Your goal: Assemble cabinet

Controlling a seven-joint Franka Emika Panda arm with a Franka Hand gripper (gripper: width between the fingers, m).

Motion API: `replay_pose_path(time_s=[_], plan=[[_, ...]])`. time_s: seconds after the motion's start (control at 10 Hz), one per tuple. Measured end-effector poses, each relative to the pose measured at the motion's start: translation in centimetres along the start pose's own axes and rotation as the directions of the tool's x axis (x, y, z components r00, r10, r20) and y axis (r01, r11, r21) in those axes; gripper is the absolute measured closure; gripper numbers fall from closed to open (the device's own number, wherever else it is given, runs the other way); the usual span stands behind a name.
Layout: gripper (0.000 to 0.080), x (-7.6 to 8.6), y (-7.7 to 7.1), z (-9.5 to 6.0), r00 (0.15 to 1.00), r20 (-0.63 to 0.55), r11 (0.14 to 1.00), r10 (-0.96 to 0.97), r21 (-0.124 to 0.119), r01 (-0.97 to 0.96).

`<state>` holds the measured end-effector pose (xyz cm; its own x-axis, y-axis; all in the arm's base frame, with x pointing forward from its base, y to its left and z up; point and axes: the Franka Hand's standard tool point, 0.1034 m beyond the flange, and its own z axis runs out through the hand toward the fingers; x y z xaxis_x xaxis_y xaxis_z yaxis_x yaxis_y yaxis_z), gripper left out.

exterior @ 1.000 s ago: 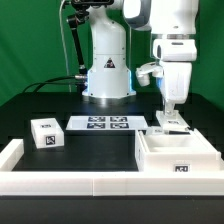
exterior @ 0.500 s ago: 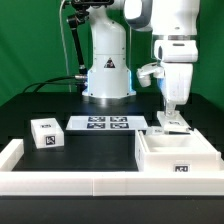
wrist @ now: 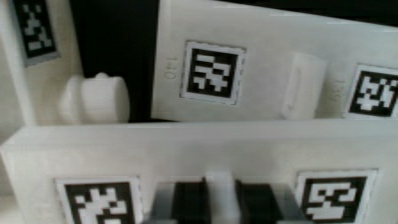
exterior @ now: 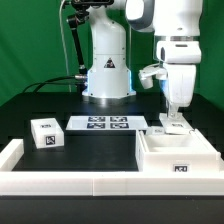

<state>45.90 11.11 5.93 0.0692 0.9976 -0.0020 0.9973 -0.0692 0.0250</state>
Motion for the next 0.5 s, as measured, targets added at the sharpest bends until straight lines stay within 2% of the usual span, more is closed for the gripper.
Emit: replay_pose_path(time_s=[0.5], plan=[[0.0731,0.12,0.35,-0.06,1.0,-0.002,1.0,-0.001,-0.005,0.001]])
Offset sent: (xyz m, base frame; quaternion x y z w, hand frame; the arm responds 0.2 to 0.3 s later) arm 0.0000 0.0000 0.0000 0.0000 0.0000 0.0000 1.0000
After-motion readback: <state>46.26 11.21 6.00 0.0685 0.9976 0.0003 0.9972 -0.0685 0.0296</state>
